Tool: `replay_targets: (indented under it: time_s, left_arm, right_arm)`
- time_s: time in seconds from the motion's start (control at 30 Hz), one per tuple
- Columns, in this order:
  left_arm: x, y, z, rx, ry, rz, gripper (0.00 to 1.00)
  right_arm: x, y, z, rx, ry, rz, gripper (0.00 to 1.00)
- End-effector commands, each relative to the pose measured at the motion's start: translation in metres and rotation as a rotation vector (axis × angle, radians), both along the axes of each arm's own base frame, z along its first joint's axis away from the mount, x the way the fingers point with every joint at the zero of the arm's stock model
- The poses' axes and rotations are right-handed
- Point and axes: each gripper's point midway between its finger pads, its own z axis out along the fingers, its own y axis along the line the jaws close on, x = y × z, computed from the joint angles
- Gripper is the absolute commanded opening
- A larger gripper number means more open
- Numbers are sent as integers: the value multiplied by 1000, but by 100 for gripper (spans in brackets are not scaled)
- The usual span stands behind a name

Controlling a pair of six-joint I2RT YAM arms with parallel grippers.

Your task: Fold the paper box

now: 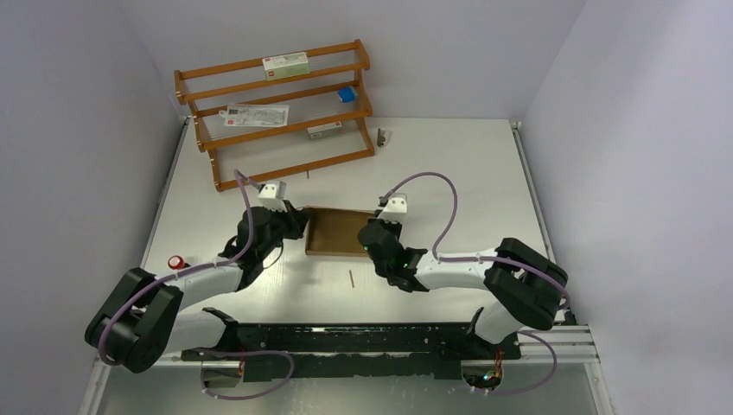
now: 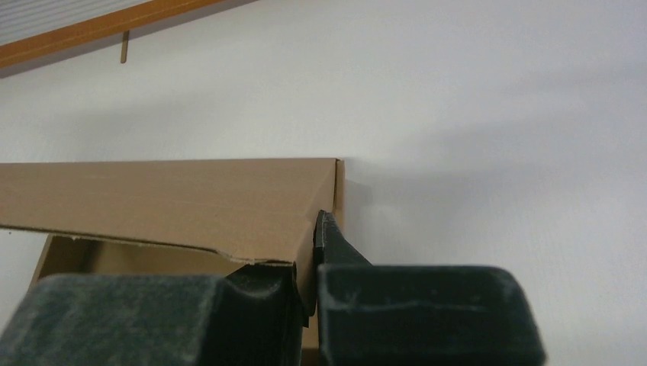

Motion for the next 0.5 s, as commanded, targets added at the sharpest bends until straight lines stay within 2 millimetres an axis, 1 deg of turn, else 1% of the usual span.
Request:
replay_targets:
  time_s: [0.0, 0.17, 0.37, 0.47]
  left_arm:
    - [-38, -15, -35, -66, 160, -86, 7]
    - [-42, -18, -37, -100, 166, -71, 7]
    - [-53, -1, -56, -67, 206, -4, 7]
    - [-59, 3, -59, -68, 220, 1, 10]
  right_arm:
    - [-14, 4, -15, 14, 19, 40, 6]
    - [-17, 6, -21, 11, 28, 41, 7]
    - [-27, 2, -28, -18, 26, 49, 8]
    - [-30, -3, -32, -30, 29, 47, 9]
